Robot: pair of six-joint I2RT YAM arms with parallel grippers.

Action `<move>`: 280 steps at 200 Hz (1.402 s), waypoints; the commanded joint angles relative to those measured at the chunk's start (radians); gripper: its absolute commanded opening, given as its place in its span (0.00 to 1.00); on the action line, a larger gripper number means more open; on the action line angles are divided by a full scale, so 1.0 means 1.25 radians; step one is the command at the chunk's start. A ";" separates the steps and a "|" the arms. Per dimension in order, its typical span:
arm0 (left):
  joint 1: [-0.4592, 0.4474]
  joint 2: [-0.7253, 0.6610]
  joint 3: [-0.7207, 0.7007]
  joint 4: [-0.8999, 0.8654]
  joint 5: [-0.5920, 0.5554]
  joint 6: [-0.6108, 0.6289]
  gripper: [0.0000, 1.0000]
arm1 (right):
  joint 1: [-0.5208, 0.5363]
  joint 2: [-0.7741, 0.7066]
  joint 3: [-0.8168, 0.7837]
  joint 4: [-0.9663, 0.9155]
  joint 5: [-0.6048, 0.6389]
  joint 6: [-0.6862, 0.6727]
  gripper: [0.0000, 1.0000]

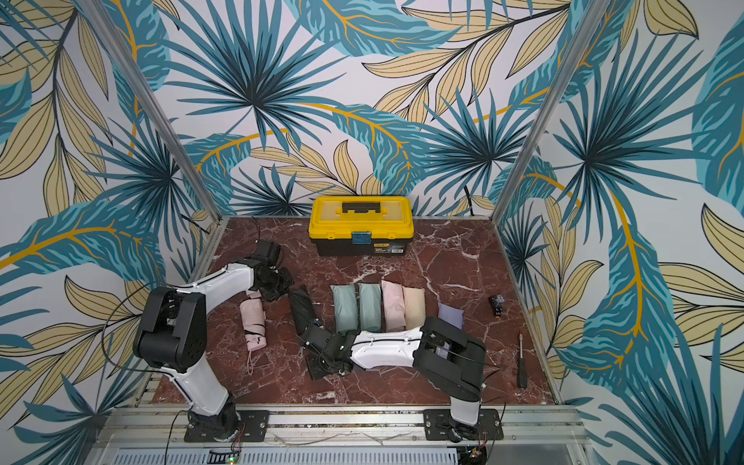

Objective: Take umbrellas out of sleeves
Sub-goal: Take out the umbrella from the umbrella sleeve.

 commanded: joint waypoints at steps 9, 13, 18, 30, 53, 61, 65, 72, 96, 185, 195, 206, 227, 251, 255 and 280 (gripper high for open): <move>0.027 0.017 0.035 0.063 -0.030 0.025 0.01 | 0.023 -0.019 -0.017 -0.032 -0.040 0.010 0.00; 0.028 0.018 0.037 0.063 -0.029 0.026 0.01 | 0.025 -0.019 -0.017 -0.033 -0.040 0.012 0.00; 0.030 0.021 0.040 0.063 -0.029 0.028 0.01 | 0.026 -0.019 -0.017 -0.032 -0.040 0.012 0.00; 0.033 0.025 0.047 0.063 -0.030 0.030 0.01 | 0.030 -0.019 -0.019 -0.001 -0.042 0.017 0.00; 0.042 0.029 0.052 0.063 -0.027 0.027 0.01 | 0.035 -0.021 -0.020 0.000 -0.041 0.020 0.00; 0.045 0.030 0.055 0.063 -0.026 0.025 0.01 | 0.037 -0.022 -0.020 -0.001 -0.038 0.021 0.00; 0.046 0.030 0.055 0.063 -0.027 0.025 0.01 | 0.037 -0.022 -0.021 -0.002 -0.038 0.022 0.00; 0.048 0.030 0.057 0.063 -0.026 0.025 0.00 | 0.038 -0.024 -0.021 -0.003 -0.037 0.022 0.00; 0.053 0.029 0.059 0.063 -0.026 0.024 0.00 | 0.039 -0.028 -0.028 -0.004 -0.026 0.028 0.00; 0.061 -0.012 0.034 0.138 0.124 0.100 0.43 | 0.040 -0.024 -0.055 0.005 -0.001 0.055 0.00; 0.062 -0.016 0.046 0.137 0.156 0.132 0.46 | 0.040 -0.023 -0.054 0.004 0.002 0.055 0.00; 0.062 -0.016 0.062 0.132 0.200 0.161 0.48 | 0.040 -0.023 -0.054 0.003 0.005 0.055 0.00; 0.058 0.006 0.101 0.095 0.282 0.202 0.48 | 0.040 -0.023 -0.052 0.000 0.009 0.052 0.00; 0.035 0.039 0.144 0.028 0.303 0.282 0.48 | 0.040 -0.017 -0.044 -0.005 0.009 0.047 0.00; 0.030 0.047 0.153 0.012 0.299 0.295 0.48 | 0.039 -0.016 -0.043 -0.004 0.009 0.047 0.00; -0.013 0.094 0.212 -0.088 0.209 0.373 0.48 | 0.040 -0.012 -0.039 -0.006 0.003 0.047 0.00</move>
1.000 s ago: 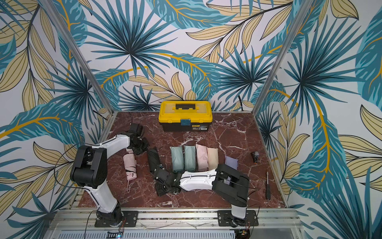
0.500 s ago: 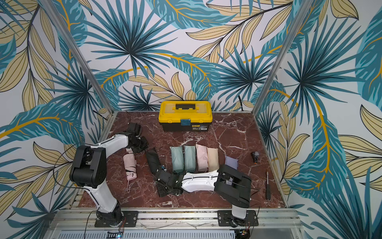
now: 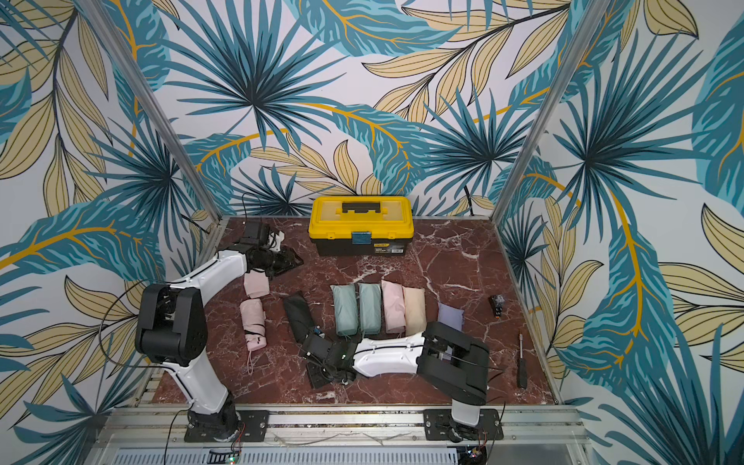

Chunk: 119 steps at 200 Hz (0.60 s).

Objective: Take umbrellas out of sleeves
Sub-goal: Take out the umbrella from the umbrella sleeve.

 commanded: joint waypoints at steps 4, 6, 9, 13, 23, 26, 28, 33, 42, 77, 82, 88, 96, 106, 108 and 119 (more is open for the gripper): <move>-0.044 0.053 0.049 -0.125 -0.062 0.119 0.48 | 0.003 0.010 0.003 -0.025 -0.005 0.001 0.00; -0.047 0.055 0.051 -0.128 -0.071 0.123 0.48 | 0.003 0.010 0.003 -0.025 -0.005 0.001 0.00; -0.051 0.058 0.053 -0.132 -0.080 0.128 0.48 | 0.003 0.009 0.002 -0.025 -0.004 0.001 0.00; -0.055 0.062 0.055 -0.136 -0.091 0.133 0.48 | 0.003 0.009 0.002 -0.025 -0.003 0.000 0.00; -0.060 0.071 0.057 -0.143 -0.106 0.142 0.48 | 0.003 0.008 0.003 -0.028 -0.002 -0.001 0.00; -0.062 0.072 0.058 -0.145 -0.108 0.144 0.48 | 0.003 0.008 0.003 -0.028 -0.002 -0.001 0.00; -0.062 0.074 0.058 -0.146 -0.110 0.145 0.48 | 0.003 0.008 0.003 -0.029 -0.002 -0.001 0.00; -0.064 0.078 0.059 -0.149 -0.114 0.148 0.48 | 0.003 0.009 0.003 -0.028 -0.002 0.000 0.00; -0.065 0.082 0.058 -0.155 -0.123 0.152 0.48 | 0.003 0.011 0.005 -0.028 -0.003 -0.001 0.00; -0.075 0.081 0.040 -0.169 -0.173 0.164 0.48 | 0.003 0.013 0.005 -0.029 -0.004 0.002 0.00; -0.076 0.081 0.036 -0.170 -0.178 0.164 0.48 | 0.003 0.012 0.005 -0.028 -0.004 0.001 0.00; -0.076 0.080 0.031 -0.170 -0.182 0.163 0.48 | 0.003 0.013 0.006 -0.029 -0.003 0.001 0.00; -0.077 0.080 0.025 -0.170 -0.180 0.164 0.48 | 0.003 0.014 0.007 -0.029 -0.004 0.000 0.00; -0.078 0.078 0.019 -0.170 -0.176 0.164 0.47 | 0.003 0.016 0.007 -0.029 -0.004 0.000 0.00; -0.079 0.078 0.017 -0.169 -0.175 0.164 0.47 | 0.003 0.017 0.008 -0.029 -0.004 0.000 0.00; -0.082 0.075 0.010 -0.170 -0.178 0.164 0.45 | 0.003 0.019 0.008 -0.028 -0.003 0.001 0.00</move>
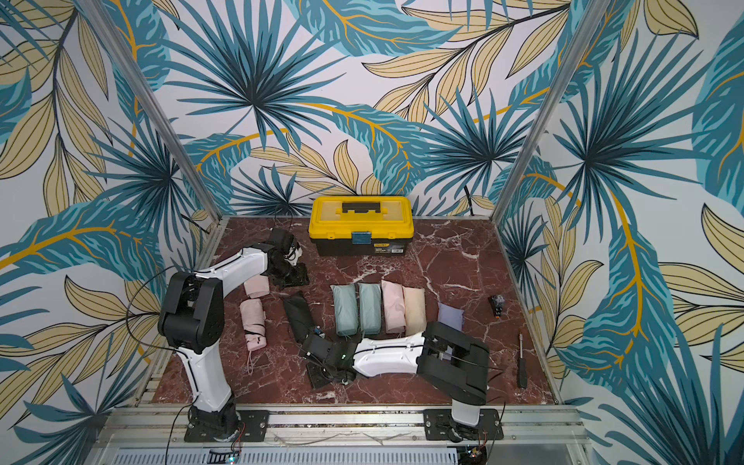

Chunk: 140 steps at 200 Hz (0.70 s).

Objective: Take umbrellas out of sleeves
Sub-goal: Take out the umbrella from the umbrella sleeve.

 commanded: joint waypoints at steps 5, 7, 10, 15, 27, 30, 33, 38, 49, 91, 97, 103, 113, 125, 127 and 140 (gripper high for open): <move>-0.008 -0.017 -0.027 -0.018 -0.020 0.017 0.44 | 0.003 0.020 0.008 -0.024 -0.005 0.001 0.00; -0.009 -0.018 -0.027 -0.018 -0.020 0.017 0.44 | 0.003 0.020 0.008 -0.024 -0.005 0.001 0.00; -0.010 -0.019 -0.030 -0.018 -0.022 0.017 0.44 | 0.003 0.021 0.007 -0.022 -0.005 0.001 0.00; -0.011 -0.020 -0.033 -0.018 -0.024 0.017 0.43 | 0.003 0.021 0.007 -0.022 -0.006 0.003 0.00; -0.016 -0.021 -0.043 -0.016 -0.033 0.017 0.43 | 0.003 0.022 0.006 -0.019 -0.007 0.005 0.00; -0.017 -0.021 -0.045 -0.016 -0.032 0.016 0.43 | 0.003 0.023 0.006 -0.018 -0.007 0.005 0.00; -0.018 -0.021 -0.047 -0.016 -0.031 0.015 0.43 | 0.003 0.023 0.006 -0.017 -0.008 0.007 0.00; -0.019 -0.021 -0.049 -0.016 -0.033 0.015 0.43 | 0.003 0.022 0.004 -0.017 -0.008 0.006 0.00; -0.023 -0.020 -0.054 -0.016 -0.038 0.015 0.42 | 0.003 0.022 0.002 -0.014 -0.007 0.007 0.00; -0.025 -0.019 -0.054 -0.016 -0.040 0.013 0.16 | 0.003 0.023 -0.001 -0.010 -0.008 0.011 0.00; -0.027 -0.020 -0.053 -0.016 -0.040 0.013 0.12 | 0.003 0.024 -0.001 -0.009 -0.008 0.011 0.00; -0.026 -0.022 -0.052 -0.016 -0.040 0.011 0.11 | 0.003 0.024 -0.002 -0.009 -0.007 0.011 0.00; -0.026 -0.025 -0.050 -0.016 -0.038 0.010 0.08 | 0.003 0.024 -0.002 -0.008 -0.007 0.011 0.00; -0.026 -0.032 -0.047 -0.016 -0.040 0.010 0.06 | 0.002 0.023 -0.005 -0.006 -0.007 0.013 0.00; -0.026 -0.033 -0.047 -0.016 -0.041 0.010 0.06 | 0.002 0.023 -0.005 -0.006 -0.007 0.014 0.00; -0.026 -0.039 -0.043 -0.016 -0.055 0.014 0.04 | 0.003 0.024 -0.005 -0.004 -0.009 0.014 0.00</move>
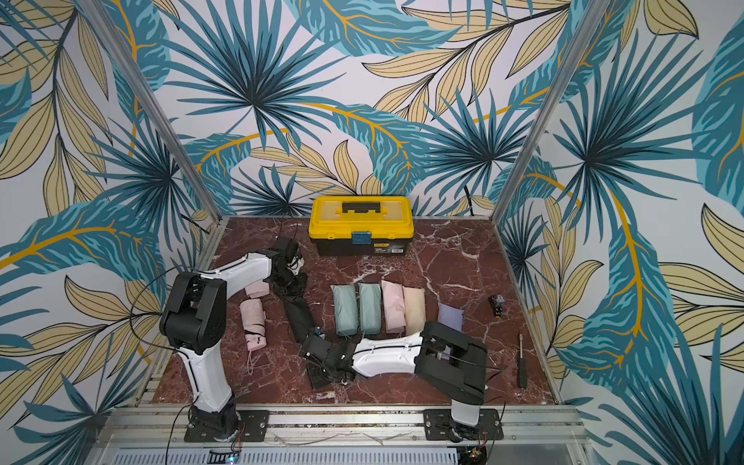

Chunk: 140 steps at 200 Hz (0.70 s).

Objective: Take umbrellas out of sleeves
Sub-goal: Take out the umbrella from the umbrella sleeve.

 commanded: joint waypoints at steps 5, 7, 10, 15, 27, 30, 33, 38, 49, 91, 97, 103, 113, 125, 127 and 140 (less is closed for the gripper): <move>-0.003 -0.038 0.007 0.000 -0.028 0.006 0.03 | 0.003 0.015 -0.006 -0.005 -0.006 0.011 0.00; -0.003 -0.038 0.008 0.000 -0.030 0.007 0.02 | 0.003 0.015 -0.006 -0.005 -0.006 0.010 0.00; -0.003 -0.039 0.010 -0.001 -0.034 0.008 0.02 | 0.003 0.014 -0.006 -0.005 -0.007 0.010 0.00; -0.004 -0.039 0.013 -0.002 -0.042 0.009 0.02 | 0.003 0.014 -0.006 -0.005 -0.007 0.009 0.00; -0.003 -0.034 0.030 -0.009 -0.059 0.011 0.02 | 0.002 0.014 -0.006 -0.005 -0.006 0.009 0.00; -0.003 -0.034 0.034 -0.012 -0.064 0.012 0.02 | 0.003 0.014 -0.006 -0.005 -0.007 0.008 0.00; -0.003 -0.032 0.037 -0.014 -0.067 0.012 0.02 | 0.003 0.014 -0.006 -0.005 -0.007 0.009 0.00; -0.003 -0.029 0.045 -0.016 -0.074 0.012 0.02 | 0.003 0.014 -0.006 -0.005 -0.007 0.008 0.00; -0.003 -0.023 0.063 -0.026 -0.087 0.012 0.02 | 0.003 0.014 -0.006 -0.005 -0.008 0.008 0.00; -0.003 -0.008 0.128 -0.064 -0.135 0.026 0.02 | 0.002 0.010 -0.010 -0.005 -0.006 0.007 0.00; -0.002 -0.007 0.136 -0.069 -0.138 0.029 0.02 | 0.002 0.010 -0.010 -0.005 -0.005 0.008 0.00; -0.002 -0.005 0.141 -0.072 -0.144 0.031 0.02 | 0.003 0.010 -0.010 -0.006 -0.005 0.008 0.00; -0.001 -0.003 0.147 -0.075 -0.149 0.034 0.03 | 0.003 0.009 -0.010 -0.005 -0.005 0.008 0.00; -0.001 0.000 0.153 -0.077 -0.152 0.039 0.03 | 0.003 0.010 -0.010 -0.005 -0.006 0.008 0.00; 0.000 0.001 0.154 -0.077 -0.154 0.039 0.03 | 0.003 0.010 -0.010 -0.005 -0.005 0.008 0.00; 0.000 0.007 0.161 -0.079 -0.165 0.042 0.03 | 0.003 0.009 -0.010 -0.005 -0.006 0.008 0.00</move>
